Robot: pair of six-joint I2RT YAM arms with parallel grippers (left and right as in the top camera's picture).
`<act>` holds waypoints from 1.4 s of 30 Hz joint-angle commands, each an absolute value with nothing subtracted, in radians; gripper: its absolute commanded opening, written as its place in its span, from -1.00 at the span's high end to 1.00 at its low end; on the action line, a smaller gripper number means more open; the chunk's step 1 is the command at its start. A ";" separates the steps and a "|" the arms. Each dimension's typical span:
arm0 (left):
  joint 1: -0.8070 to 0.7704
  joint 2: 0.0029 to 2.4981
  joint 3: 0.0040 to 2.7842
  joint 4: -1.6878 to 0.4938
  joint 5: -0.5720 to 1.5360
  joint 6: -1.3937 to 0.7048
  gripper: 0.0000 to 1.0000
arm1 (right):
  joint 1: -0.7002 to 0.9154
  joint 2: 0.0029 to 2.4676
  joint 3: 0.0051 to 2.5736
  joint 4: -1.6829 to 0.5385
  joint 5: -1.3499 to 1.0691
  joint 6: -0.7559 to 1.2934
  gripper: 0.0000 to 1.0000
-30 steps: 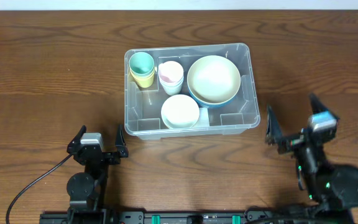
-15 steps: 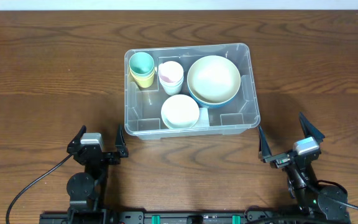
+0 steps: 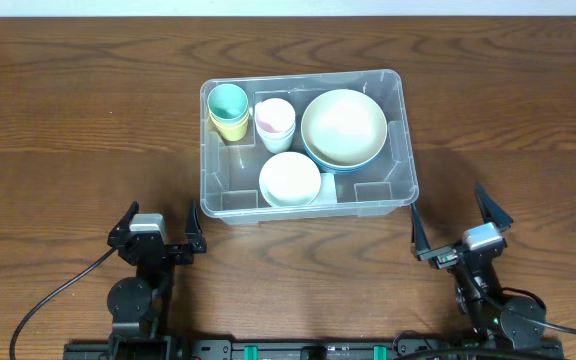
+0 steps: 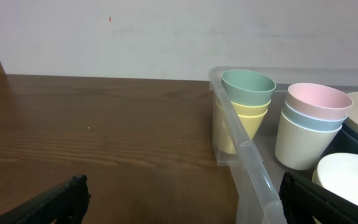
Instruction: Pack container
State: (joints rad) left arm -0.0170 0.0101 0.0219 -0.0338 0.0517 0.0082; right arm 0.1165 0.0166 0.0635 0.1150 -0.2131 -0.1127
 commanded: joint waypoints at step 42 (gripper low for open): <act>-0.020 0.004 0.004 -0.069 0.041 0.022 -0.96 | 0.051 0.005 0.006 -0.062 -0.138 -0.199 -0.98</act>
